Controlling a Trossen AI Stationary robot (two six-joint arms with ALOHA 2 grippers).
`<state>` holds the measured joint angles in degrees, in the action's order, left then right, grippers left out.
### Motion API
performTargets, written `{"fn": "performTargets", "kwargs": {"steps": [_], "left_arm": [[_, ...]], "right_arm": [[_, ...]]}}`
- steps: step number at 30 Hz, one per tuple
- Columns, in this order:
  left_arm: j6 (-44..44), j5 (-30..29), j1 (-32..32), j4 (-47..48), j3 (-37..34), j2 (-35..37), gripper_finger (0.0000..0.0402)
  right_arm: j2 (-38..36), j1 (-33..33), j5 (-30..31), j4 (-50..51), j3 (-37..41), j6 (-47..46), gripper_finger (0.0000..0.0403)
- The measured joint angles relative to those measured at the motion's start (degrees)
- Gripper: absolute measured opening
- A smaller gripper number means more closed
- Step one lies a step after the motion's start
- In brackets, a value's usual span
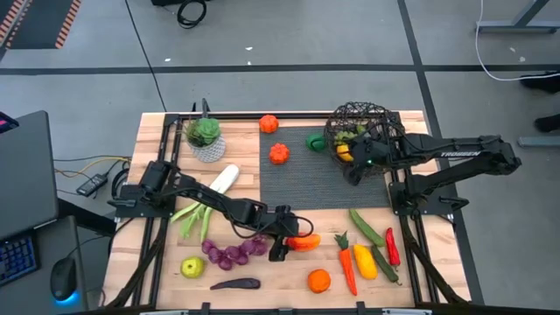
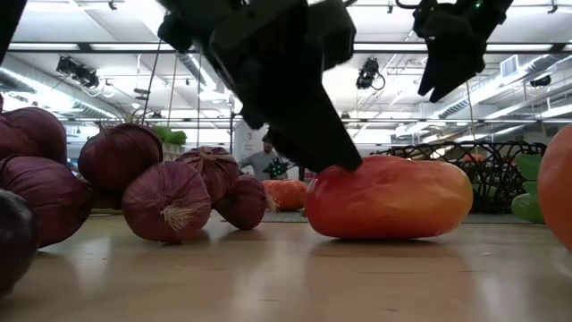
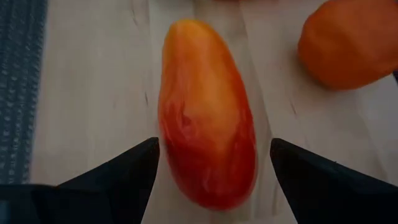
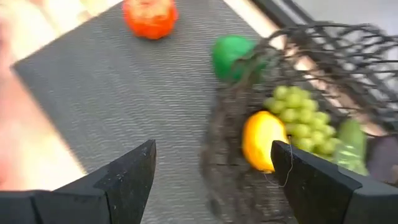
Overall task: Build produce basket
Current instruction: Put the orange mango into the black basket
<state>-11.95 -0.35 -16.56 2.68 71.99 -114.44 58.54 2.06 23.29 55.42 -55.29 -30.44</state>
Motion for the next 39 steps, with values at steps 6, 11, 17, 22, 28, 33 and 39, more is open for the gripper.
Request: {"fn": "performTargets", "kwargs": {"steps": [6,11,17,22,28,33,39], "left_arm": [[-0.50,-0.01,0.02,-0.72,-0.04,-1.49,0.0316],[-0.56,-3.43,0.07,-2.49,-0.04,-2.02,0.0310],[-0.36,-5.43,0.04,-2.60,-0.04,-1.98,0.0273],[0.84,-5.65,0.00,-2.36,-0.04,-1.81,0.0221],[0.70,-5.65,0.81,-2.21,-0.07,-1.17,0.0207],[0.65,-5.96,2.30,-2.15,-0.04,2.60,0.0218],[1.39,-10.36,4.62,-1.01,-0.04,7.06,0.0211]], "right_arm": [[1.23,-4.17,-6.03,-2.32,0.00,-2.05,0.0322],[4.17,-9.14,-9.01,-2.32,0.02,-4.36,0.0322],[7.36,-13.86,-9.48,-2.21,0.02,-6.81,0.0322],[9.02,-16.38,-9.48,-2.01,0.02,-9.51,0.0322],[9.49,-19.48,-10.09,-2.54,0.02,-12.35,0.0322],[9.33,-22.46,-12.31,-6.68,0.02,-13.13,0.0322],[9.33,-25.95,-11.09,-14.72,0.02,-10.65,0.0322]]}}
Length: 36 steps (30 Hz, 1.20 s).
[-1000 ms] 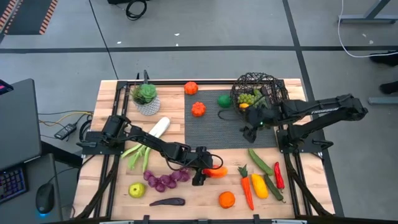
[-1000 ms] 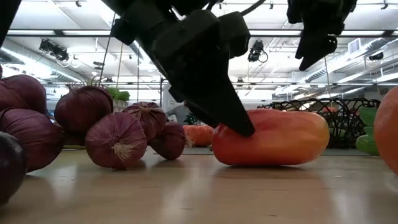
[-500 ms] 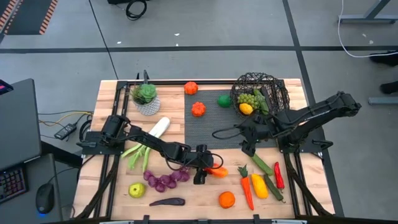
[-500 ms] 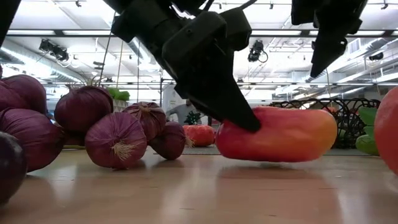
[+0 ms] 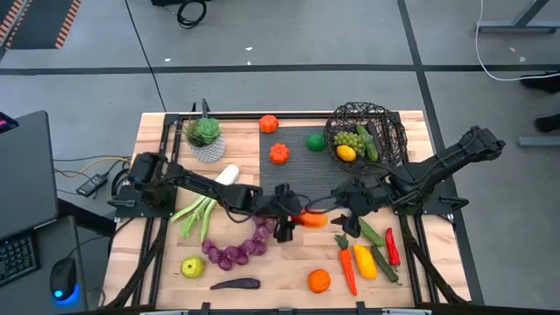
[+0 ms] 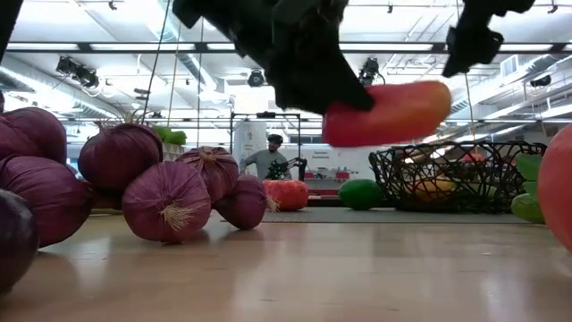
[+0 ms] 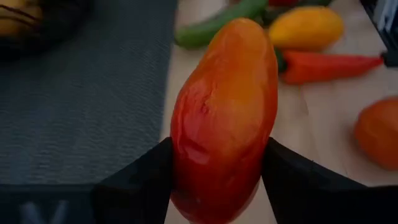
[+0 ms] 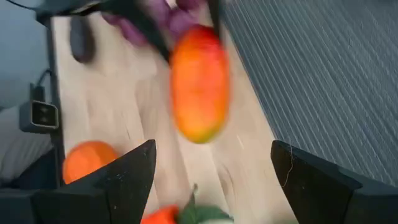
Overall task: Build produce basket
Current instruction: Put the orange mango into the black basket
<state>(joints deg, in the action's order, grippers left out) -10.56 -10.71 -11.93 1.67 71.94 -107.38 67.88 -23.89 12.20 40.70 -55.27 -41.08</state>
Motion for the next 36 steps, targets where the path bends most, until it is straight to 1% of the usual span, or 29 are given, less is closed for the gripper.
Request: {"fn": "performTargets", "kwargs": {"steps": [1,5,7,9,15,21,24,26,31,36], "left_arm": [[0.01,-0.01,0.41,-0.38,0.01,0.51,0.0211],[0.78,-0.04,1.47,0.00,0.02,2.07,0.0219],[0.58,-0.05,2.07,-0.78,0.04,2.43,0.0219],[0.08,-0.14,2.54,0.40,0.00,3.11,0.0218],[-0.28,-0.43,3.55,-1.02,0.02,4.08,0.0220],[-0.14,-0.40,3.42,-0.94,0.04,4.35,0.0219],[-0.12,-0.46,3.46,-0.94,0.04,4.35,0.0221],[0.00,-0.58,3.46,-0.94,0.04,4.35,0.0222],[0.73,-0.69,3.46,-0.53,0.04,4.35,0.0220],[0.80,-0.66,3.45,-0.54,0.04,4.35,0.0223]], "right_arm": [[0.00,-0.45,1.59,-0.72,0.00,0.83,0.0322],[0.51,-1.87,11.02,-2.37,-0.02,4.33,0.0323],[0.86,-2.25,12.85,-2.22,0.00,6.66,0.0325],[1.14,-2.30,14.11,-2.44,0.00,8.08,0.0329],[2.62,-2.13,18.79,-3.81,0.00,9.41,0.0349],[5.35,-1.18,18.60,-9.88,0.00,12.04,0.0384],[6.79,-0.61,17.03,-10.78,0.00,12.74,0.0397],[7.84,-0.08,15.93,-10.10,0.00,12.79,0.0398],[9.12,0.89,11.77,-10.08,0.00,12.58,0.0383],[9.05,1.28,11.22,-10.17,0.00,12.38,0.0347]]}}
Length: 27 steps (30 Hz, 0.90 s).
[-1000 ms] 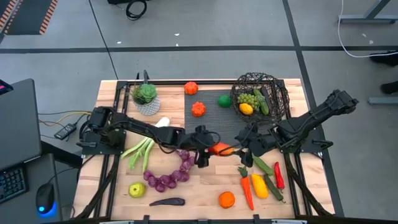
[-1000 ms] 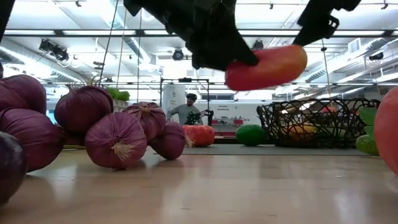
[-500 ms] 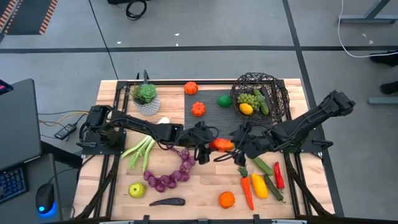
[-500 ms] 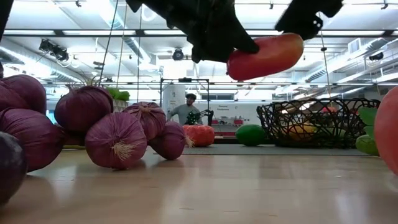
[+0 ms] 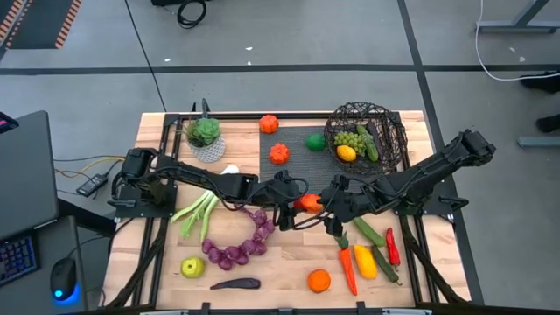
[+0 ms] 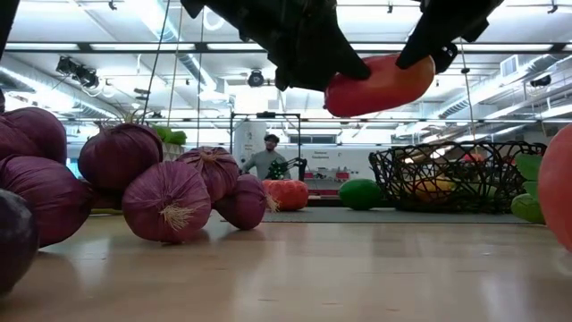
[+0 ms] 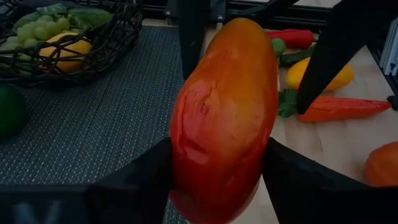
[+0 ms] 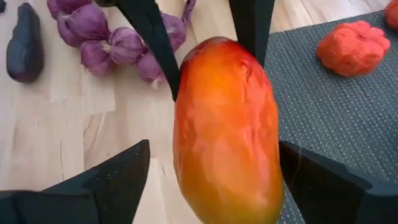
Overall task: Build produce basket
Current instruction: Put the orange mango into the black basket
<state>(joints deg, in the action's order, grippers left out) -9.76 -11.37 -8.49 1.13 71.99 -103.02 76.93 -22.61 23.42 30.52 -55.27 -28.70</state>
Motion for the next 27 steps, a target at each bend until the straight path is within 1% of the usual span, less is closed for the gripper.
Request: {"fn": "performTargets", "kwargs": {"steps": [8,12,15,21,27], "left_arm": [[0.39,0.28,-0.03,0.26,-0.11,0.11,0.0222],[0.76,0.18,-0.03,0.39,-0.12,0.60,0.0230],[0.90,0.04,-0.03,0.45,-0.15,0.95,0.0236],[2.49,-0.03,0.03,0.65,-0.20,1.58,0.0239],[4.45,-0.22,0.06,0.90,-0.20,2.18,0.0240]], "right_arm": [[0.77,0.04,-0.66,0.26,-0.01,0.28,0.0264],[0.81,0.03,-0.59,0.14,-0.09,0.39,0.0229],[0.70,0.04,-0.36,0.04,-0.13,1.19,0.0221],[0.70,0.37,-0.18,0.04,-0.13,1.85,0.0223],[0.68,0.35,1.35,-0.02,-0.13,1.85,0.0222]]}}
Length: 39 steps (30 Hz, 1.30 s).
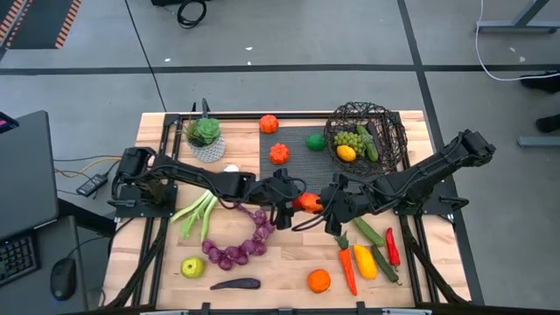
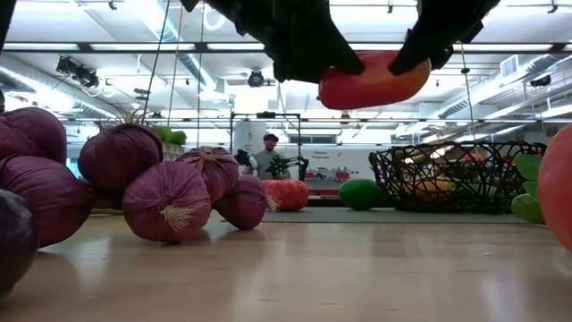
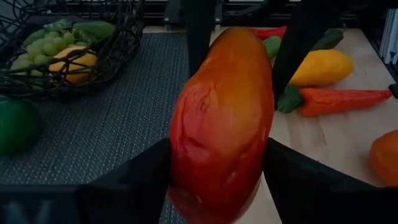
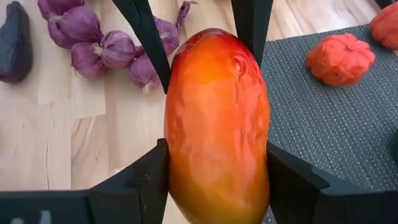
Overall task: Build produce basket
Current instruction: Put the orange mango into the black basket
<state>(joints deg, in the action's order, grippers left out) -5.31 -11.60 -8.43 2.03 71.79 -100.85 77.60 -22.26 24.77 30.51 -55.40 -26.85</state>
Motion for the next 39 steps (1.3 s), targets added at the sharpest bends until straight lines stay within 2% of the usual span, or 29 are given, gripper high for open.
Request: {"fn": "performTargets", "kwargs": {"steps": [9,18,26,29,34,36,39], "left_arm": [[0.46,0.14,0.12,-2.08,0.45,3.68,0.0256],[-2.96,0.19,0.56,-1.49,0.27,4.88,0.0240],[1.54,0.22,0.55,0.76,0.22,4.80,0.0237],[4.45,-0.14,0.47,1.96,0.22,4.72,0.0257],[9.25,-1.24,-0.86,2.59,0.22,4.71,0.0317],[9.79,-1.17,-1.13,2.58,0.20,4.69,0.0336],[5.69,-1.20,-1.21,3.30,0.20,4.69,0.0350]], "right_arm": [[0.23,0.00,0.16,2.62,0.20,-0.38,0.0223],[0.20,1.14,0.90,7.05,0.20,-3.07,0.0224],[0.20,1.46,1.38,7.69,0.20,-6.10,0.0225],[0.17,1.49,2.26,8.08,0.20,-7.82,0.0225],[0.17,1.75,3.70,9.55,0.17,-10.37,0.0225],[-0.10,1.98,6.37,11.26,0.17,-12.38,0.0225],[-0.89,2.54,11.96,13.57,0.15,-15.09,0.0225]]}}
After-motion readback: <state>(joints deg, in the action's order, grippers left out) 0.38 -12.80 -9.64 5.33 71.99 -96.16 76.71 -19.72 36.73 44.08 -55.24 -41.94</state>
